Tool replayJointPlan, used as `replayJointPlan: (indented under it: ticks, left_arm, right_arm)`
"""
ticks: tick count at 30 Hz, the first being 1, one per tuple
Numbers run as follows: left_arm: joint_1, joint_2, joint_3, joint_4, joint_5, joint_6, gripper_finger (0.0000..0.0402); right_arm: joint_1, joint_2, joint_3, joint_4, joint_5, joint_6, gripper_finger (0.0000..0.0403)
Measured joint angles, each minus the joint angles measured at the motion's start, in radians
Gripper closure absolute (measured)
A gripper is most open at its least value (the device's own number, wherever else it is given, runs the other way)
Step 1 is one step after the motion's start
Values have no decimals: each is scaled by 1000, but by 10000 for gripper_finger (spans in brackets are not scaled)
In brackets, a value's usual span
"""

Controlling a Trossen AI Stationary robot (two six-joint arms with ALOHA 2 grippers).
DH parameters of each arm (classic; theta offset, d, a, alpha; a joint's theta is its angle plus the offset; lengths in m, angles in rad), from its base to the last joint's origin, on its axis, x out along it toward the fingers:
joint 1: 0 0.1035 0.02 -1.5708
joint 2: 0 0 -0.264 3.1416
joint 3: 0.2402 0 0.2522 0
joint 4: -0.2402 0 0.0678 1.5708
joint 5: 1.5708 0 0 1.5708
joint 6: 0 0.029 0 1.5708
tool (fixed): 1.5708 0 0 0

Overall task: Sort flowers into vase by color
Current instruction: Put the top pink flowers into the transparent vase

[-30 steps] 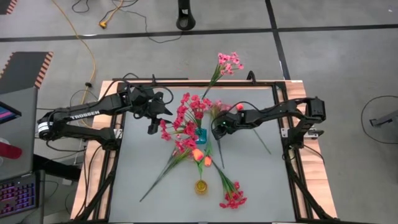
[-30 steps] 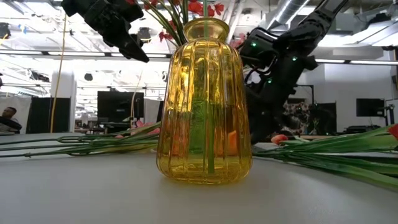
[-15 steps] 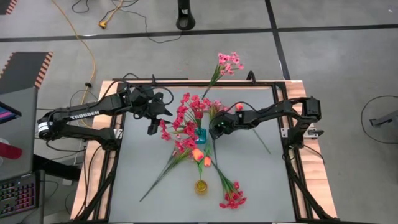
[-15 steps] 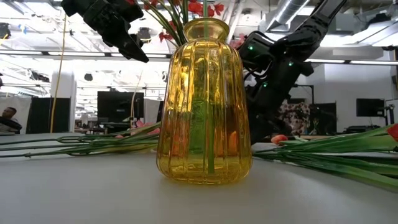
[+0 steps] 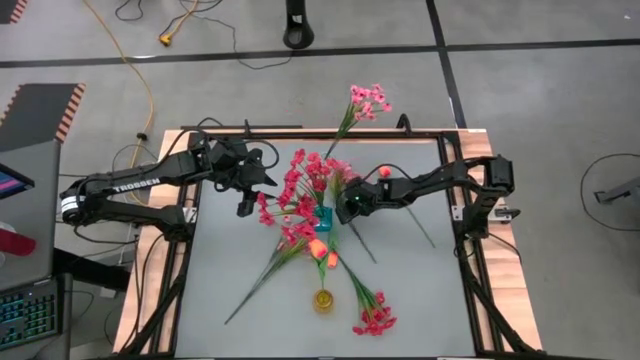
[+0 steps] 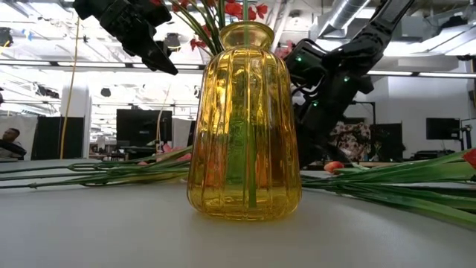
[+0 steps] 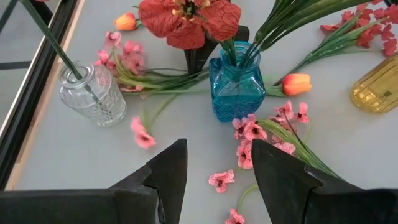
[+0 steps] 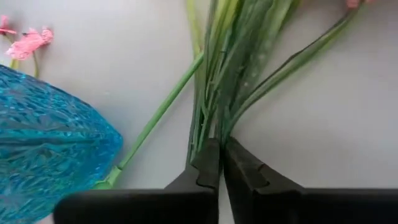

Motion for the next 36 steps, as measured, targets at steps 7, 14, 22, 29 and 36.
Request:
replayJointPlan:
  ticks: [7,14,22,29,36]
  left_arm:
    - [0,0,0,0,0,-1,235]
    - [0,0,0,0,0,-2,235]
    - [0,0,0,0,0,-2,235]
    - [0,0,0,0,-1,-2,235]
    - [0,0,0,0,-1,-2,235]
  right_arm:
    - [0,-22,-2,1,-7,-33,379]
    - [2,-142,-6,-113,-18,-83,380]
    - [2,-360,-4,-357,84,-95,380]
    - [1,-559,-3,-487,189,-93,380]
    - [1,-746,-3,-492,209,-119,380]
